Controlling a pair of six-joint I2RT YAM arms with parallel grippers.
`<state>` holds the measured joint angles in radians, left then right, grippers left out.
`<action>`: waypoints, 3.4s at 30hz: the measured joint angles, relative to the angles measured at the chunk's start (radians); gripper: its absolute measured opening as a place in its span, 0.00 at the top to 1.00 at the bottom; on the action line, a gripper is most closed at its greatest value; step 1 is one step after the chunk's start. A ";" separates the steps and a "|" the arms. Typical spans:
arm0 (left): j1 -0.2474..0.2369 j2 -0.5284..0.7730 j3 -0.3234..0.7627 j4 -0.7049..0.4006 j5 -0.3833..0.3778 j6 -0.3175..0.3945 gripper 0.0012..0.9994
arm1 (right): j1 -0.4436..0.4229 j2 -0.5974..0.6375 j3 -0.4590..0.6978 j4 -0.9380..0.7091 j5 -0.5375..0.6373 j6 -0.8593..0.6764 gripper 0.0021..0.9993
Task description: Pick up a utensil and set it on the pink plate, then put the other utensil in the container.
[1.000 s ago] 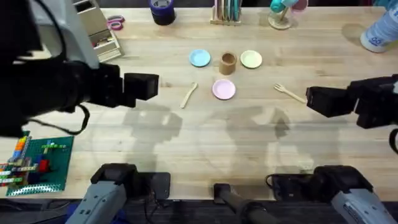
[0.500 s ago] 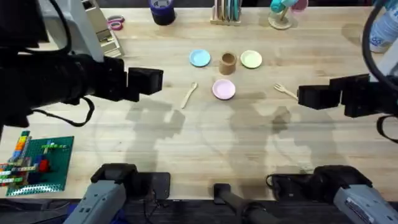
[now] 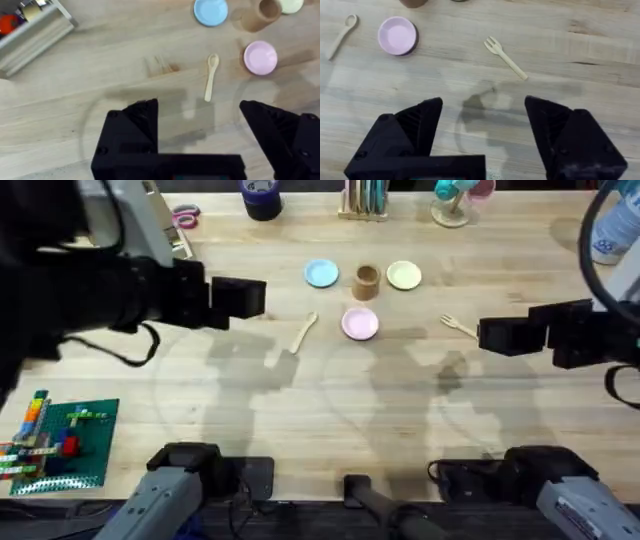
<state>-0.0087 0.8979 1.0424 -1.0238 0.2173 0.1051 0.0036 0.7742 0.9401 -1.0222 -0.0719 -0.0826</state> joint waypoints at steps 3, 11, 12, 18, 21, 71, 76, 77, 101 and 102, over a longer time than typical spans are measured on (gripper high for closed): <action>-0.020 0.062 0.000 -0.005 0.000 0.000 0.00 | 0.000 0.000 0.000 0.000 0.000 0.000 0.00; -0.182 0.207 0.000 -0.004 -0.063 0.000 0.00 | 0.000 0.000 0.000 0.000 0.000 0.000 0.00; -0.203 0.227 0.000 -0.004 -0.074 0.000 0.00 | 0.000 0.000 0.000 0.000 0.000 0.000 0.00; -0.274 0.359 0.000 0.006 -0.112 0.000 0.00 | 0.000 0.000 0.000 0.000 0.000 0.000 0.00; -0.299 0.433 0.000 0.041 -0.117 0.000 0.00 | 0.000 0.000 0.000 0.000 0.000 0.000 0.00; -0.469 0.777 0.002 0.304 -0.170 -0.034 0.00 | 0.000 0.000 0.000 -0.001 0.000 0.000 0.00; -0.457 0.778 0.002 0.306 -0.171 -0.076 0.00 | 0.000 0.000 0.000 -0.001 0.000 0.000 0.00; -0.453 0.779 0.002 0.307 -0.172 -0.082 0.00 | 0.000 0.000 0.000 -0.001 0.000 0.000 0.00; -0.452 0.804 0.020 0.287 -0.180 -0.122 0.71 | 0.000 0.000 0.000 -0.001 0.000 0.000 0.00; -0.452 0.804 0.020 0.287 -0.177 -0.125 0.75 | 0.000 0.000 0.000 -0.001 0.000 0.000 0.00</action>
<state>-0.4606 1.7020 1.0624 -0.7371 0.0402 -0.0202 0.0036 0.7742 0.9401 -1.0229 -0.0719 -0.0830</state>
